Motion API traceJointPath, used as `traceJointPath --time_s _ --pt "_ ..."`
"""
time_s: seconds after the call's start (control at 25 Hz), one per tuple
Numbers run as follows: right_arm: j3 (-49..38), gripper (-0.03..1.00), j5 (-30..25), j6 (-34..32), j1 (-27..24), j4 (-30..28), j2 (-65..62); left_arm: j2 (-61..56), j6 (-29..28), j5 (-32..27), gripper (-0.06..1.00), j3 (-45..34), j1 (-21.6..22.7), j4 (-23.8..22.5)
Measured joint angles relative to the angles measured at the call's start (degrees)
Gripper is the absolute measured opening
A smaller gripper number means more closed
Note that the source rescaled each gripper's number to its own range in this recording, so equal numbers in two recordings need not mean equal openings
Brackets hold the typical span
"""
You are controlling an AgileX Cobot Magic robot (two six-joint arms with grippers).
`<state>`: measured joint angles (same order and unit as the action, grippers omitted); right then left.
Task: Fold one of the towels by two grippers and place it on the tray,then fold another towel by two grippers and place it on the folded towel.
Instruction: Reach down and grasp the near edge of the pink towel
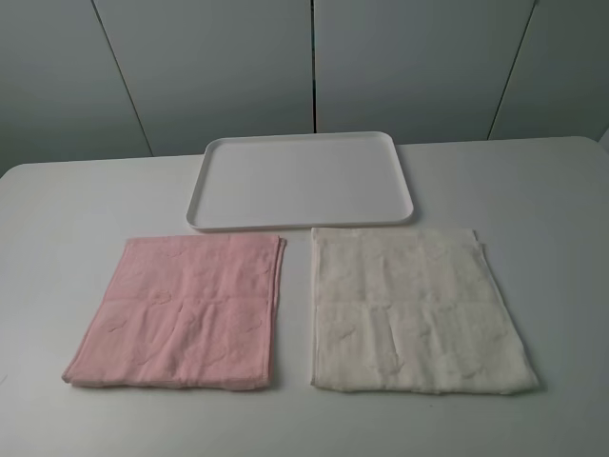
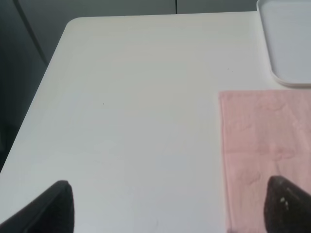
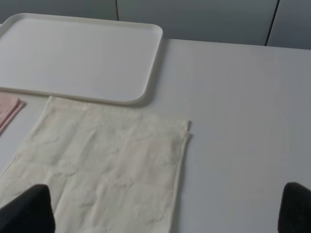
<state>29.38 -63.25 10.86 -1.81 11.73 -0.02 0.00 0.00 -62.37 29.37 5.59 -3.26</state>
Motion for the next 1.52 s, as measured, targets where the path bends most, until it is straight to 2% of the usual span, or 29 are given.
traceJointPath --time_s 1.52 --pt "0.0 1.0 0.0 0.0 0.0 0.0 0.0 0.0 0.0 0.0 1.0 0.0 0.0 0.0"
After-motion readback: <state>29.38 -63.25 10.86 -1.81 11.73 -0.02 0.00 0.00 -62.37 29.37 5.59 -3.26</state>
